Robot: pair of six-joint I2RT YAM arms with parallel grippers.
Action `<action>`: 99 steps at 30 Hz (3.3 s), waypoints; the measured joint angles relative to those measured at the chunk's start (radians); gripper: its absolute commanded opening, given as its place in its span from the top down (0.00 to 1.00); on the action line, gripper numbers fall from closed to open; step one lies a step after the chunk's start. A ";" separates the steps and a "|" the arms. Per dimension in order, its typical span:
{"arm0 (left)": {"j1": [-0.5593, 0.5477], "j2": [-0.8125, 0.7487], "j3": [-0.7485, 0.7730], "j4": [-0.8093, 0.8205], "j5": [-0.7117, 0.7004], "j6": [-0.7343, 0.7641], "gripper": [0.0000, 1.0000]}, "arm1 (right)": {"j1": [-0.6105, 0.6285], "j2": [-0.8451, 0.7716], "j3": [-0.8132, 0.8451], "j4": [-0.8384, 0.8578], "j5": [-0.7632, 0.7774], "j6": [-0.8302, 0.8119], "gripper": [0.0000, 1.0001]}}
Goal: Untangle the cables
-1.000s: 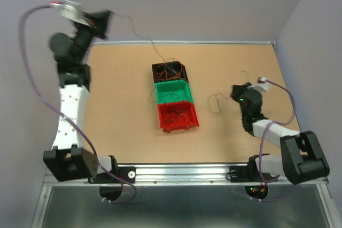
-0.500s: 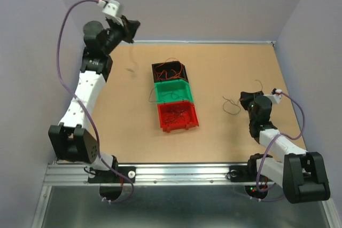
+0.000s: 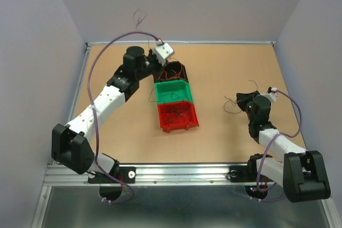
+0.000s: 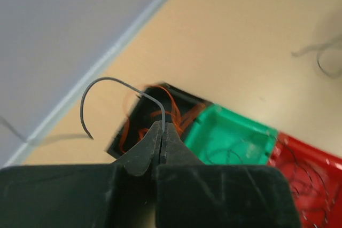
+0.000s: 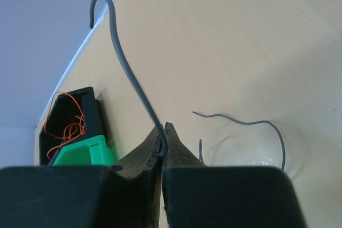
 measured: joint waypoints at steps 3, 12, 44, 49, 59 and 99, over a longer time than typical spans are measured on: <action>-0.055 -0.014 -0.168 0.031 0.007 0.047 1.00 | 0.003 0.006 0.000 0.000 -0.010 -0.006 0.43; -0.113 -0.124 -0.447 0.230 -0.080 0.059 1.00 | 0.029 0.042 0.012 0.003 -0.063 -0.044 0.16; -0.113 -0.301 0.005 0.355 -0.270 0.043 1.00 | 0.127 0.037 0.082 -0.008 -0.046 -0.156 0.04; -0.116 -0.248 0.003 0.303 -0.206 0.043 1.00 | 0.127 0.037 0.082 -0.008 -0.046 -0.156 0.04; -0.121 -0.217 -0.386 0.344 -0.051 0.051 1.00 | 0.127 0.031 0.082 -0.008 -0.047 -0.156 0.04; -0.167 -0.073 -0.222 0.008 0.039 0.239 0.18 | 0.172 -0.047 0.195 -0.147 -0.246 -0.223 0.51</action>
